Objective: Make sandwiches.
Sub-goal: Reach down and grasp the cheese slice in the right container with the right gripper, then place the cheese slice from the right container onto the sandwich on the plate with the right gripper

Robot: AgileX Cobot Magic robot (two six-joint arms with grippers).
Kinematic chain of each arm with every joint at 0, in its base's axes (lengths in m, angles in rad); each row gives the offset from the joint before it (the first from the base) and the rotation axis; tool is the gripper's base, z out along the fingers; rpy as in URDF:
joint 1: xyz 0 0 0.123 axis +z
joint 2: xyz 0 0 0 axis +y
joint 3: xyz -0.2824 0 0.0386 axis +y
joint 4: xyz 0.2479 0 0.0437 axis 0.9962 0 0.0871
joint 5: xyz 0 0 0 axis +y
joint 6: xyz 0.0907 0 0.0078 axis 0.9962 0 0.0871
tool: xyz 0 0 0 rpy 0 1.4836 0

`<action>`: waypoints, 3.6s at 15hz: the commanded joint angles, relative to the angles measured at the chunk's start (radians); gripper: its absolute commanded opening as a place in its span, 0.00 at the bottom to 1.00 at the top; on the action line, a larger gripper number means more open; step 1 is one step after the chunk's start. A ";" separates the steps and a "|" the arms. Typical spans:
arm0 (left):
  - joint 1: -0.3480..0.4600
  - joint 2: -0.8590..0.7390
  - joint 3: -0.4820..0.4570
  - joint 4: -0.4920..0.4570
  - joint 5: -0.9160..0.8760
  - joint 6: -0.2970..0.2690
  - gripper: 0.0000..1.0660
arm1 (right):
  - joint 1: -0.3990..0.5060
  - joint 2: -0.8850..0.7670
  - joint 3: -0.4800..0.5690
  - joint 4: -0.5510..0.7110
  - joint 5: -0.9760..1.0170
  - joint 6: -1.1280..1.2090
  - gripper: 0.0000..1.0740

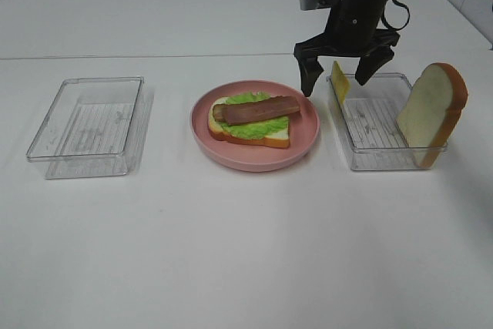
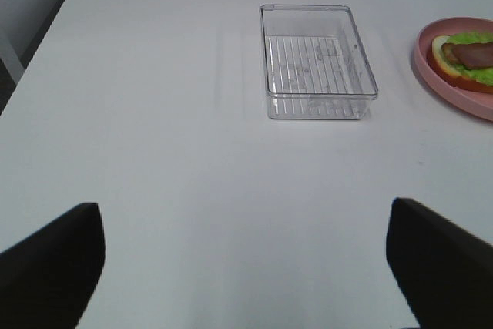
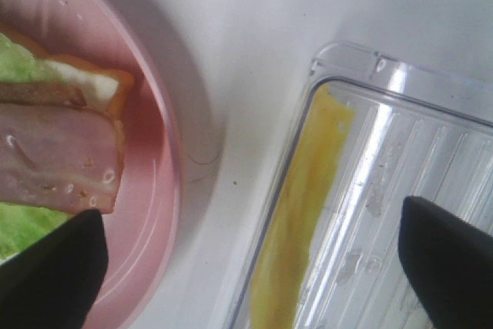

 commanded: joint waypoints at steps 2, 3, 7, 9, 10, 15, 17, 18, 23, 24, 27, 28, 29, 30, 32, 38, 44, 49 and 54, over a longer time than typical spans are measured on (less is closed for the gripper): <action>-0.005 -0.017 0.002 -0.008 -0.003 0.001 0.85 | -0.004 0.004 0.000 0.002 0.038 -0.012 0.68; -0.005 -0.017 0.002 -0.008 -0.003 0.001 0.85 | -0.004 0.004 0.000 0.002 0.037 -0.010 0.47; -0.005 -0.017 0.002 -0.008 -0.003 0.001 0.85 | -0.004 0.004 0.000 -0.013 0.031 0.003 0.00; -0.005 -0.017 0.002 -0.008 -0.003 0.001 0.85 | -0.004 0.001 0.000 -0.029 0.041 0.017 0.00; -0.005 -0.017 0.002 -0.008 -0.003 0.001 0.85 | -0.004 -0.003 -0.001 -0.030 0.046 0.017 0.00; -0.005 -0.017 0.002 -0.008 -0.003 0.001 0.85 | -0.001 -0.143 -0.002 0.001 0.112 -0.049 0.00; -0.005 -0.017 0.002 -0.008 -0.003 0.001 0.85 | -0.001 -0.191 -0.002 0.077 0.112 -0.062 0.00; -0.005 -0.017 0.002 -0.008 -0.003 0.001 0.85 | -0.001 -0.231 -0.002 0.213 0.111 -0.094 0.00; -0.005 -0.017 0.002 -0.008 -0.003 0.001 0.85 | 0.093 -0.216 -0.002 0.267 0.110 -0.115 0.00; -0.005 -0.017 0.002 -0.008 -0.003 0.001 0.85 | 0.121 -0.206 -0.002 0.267 0.107 -0.118 0.00; -0.005 -0.017 0.002 -0.008 -0.003 0.001 0.85 | 0.202 -0.151 -0.002 0.272 0.105 -0.118 0.00; -0.005 -0.017 0.002 -0.008 -0.003 0.001 0.85 | 0.222 -0.135 -0.002 0.273 0.098 -0.118 0.00; -0.005 -0.017 0.002 -0.008 -0.003 0.001 0.85 | 0.235 -0.121 -0.002 0.279 0.093 -0.119 0.00; -0.005 -0.017 0.002 -0.008 -0.003 0.001 0.85 | 0.244 -0.095 -0.002 0.294 0.088 -0.119 0.00; -0.005 -0.017 0.002 -0.008 -0.003 0.001 0.85 | 0.242 -0.068 -0.002 0.300 0.087 -0.119 0.00; -0.005 -0.017 0.002 -0.008 -0.003 0.001 0.85 | 0.242 0.004 -0.002 0.177 0.033 -0.107 0.00; -0.005 -0.017 0.002 -0.008 -0.003 0.001 0.85 | 0.242 0.001 -0.002 0.040 -0.035 -0.084 0.00; -0.005 -0.017 0.002 -0.008 -0.003 0.001 0.85 | 0.242 0.002 -0.002 0.008 -0.103 -0.088 0.00; -0.005 -0.017 0.002 -0.008 -0.003 0.001 0.85 | 0.242 0.004 -0.002 -0.018 -0.104 -0.088 0.00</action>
